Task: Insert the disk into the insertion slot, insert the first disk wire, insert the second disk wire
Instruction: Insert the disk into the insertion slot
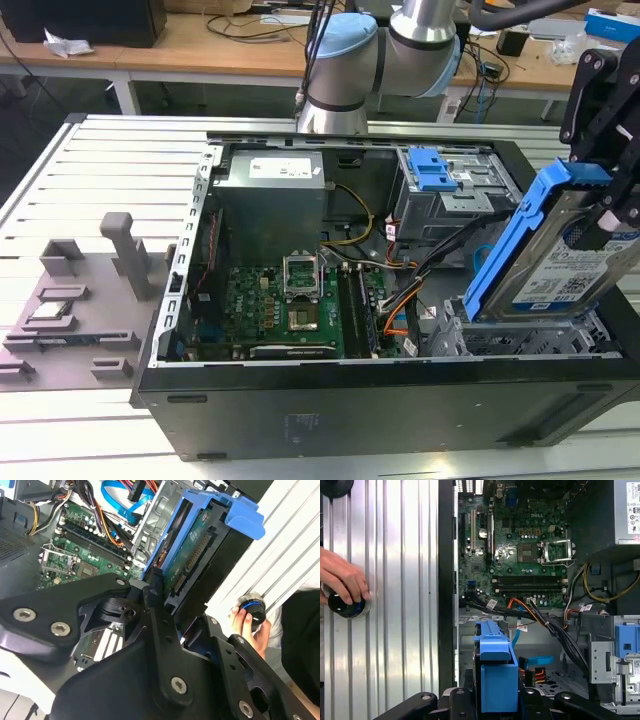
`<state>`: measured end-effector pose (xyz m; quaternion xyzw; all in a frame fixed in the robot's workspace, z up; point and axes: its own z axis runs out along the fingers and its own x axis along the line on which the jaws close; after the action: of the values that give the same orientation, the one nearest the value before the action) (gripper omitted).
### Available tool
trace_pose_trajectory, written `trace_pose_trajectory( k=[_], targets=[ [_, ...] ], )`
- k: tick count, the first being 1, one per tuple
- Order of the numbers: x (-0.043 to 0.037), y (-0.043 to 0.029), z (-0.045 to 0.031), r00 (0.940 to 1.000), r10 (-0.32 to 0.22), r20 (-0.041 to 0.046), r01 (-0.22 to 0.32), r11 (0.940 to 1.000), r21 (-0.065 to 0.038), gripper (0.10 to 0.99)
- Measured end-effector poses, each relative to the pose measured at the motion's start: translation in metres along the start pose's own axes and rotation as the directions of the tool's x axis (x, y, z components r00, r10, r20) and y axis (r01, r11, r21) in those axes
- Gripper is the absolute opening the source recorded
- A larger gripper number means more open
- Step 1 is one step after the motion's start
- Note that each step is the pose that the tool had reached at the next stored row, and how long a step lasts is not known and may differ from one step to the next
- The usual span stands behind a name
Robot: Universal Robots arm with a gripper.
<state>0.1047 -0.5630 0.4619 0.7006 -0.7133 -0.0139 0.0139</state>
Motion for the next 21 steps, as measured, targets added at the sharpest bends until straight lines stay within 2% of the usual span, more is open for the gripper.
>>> trace_pose_trajectory(
  k=[7, 13, 21],
  targets=[
    [-0.0041, -0.0004, 0.0043, 1.0000, 0.000, -0.0008, 0.000, 1.0000, 0.000, 0.365],
    [-0.0123, -0.0008, 0.0140, 1.0000, 0.000, -0.0005, 0.000, 1.0000, 0.000, 0.365],
    [-0.0161, -0.0061, 0.0213, 1.0000, 0.000, -0.0007, 0.000, 1.0000, 0.000, 0.365]
  ],
)
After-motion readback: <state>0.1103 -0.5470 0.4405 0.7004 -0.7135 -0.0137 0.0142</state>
